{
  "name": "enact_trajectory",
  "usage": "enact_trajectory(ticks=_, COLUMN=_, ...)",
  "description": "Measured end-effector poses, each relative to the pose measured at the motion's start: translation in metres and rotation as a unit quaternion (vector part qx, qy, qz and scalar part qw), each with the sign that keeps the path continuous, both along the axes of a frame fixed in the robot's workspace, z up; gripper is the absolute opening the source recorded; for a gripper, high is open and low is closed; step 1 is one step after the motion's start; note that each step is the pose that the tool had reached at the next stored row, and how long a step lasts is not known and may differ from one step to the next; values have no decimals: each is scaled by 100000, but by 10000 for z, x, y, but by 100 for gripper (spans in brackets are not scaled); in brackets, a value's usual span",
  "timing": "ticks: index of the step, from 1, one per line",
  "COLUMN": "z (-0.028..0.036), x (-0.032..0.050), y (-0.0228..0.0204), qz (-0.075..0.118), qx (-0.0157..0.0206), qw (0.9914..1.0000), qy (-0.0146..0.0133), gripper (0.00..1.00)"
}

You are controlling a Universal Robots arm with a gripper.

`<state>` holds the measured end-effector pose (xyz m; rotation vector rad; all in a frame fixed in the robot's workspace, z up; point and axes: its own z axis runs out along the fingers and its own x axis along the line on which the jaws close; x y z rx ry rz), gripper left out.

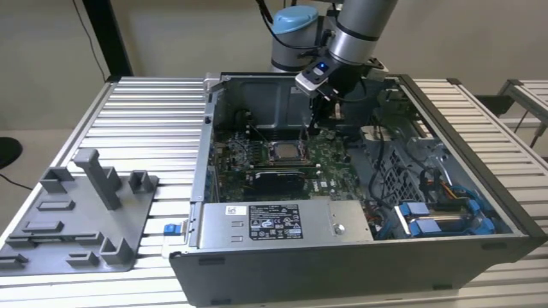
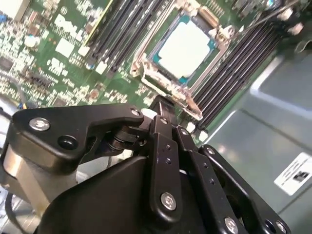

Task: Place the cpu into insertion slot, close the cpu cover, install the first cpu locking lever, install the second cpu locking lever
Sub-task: 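Close the cpu cover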

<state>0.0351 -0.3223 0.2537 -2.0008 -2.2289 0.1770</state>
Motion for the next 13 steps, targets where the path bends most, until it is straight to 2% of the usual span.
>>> enact_trajectory(ticks=6, z=0, x=-165, y=-8, qz=-8, qx=23, qw=100000, qy=-3, gripper=0)
enact_trajectory(ticks=10, z=0, x=-213, y=-9, qz=-4, qx=16, qw=100000, qy=2, gripper=0)
enact_trajectory(ticks=13, z=0, x=-302, y=-8, qz=-1, qx=21, qw=100000, qy=-1, gripper=0)
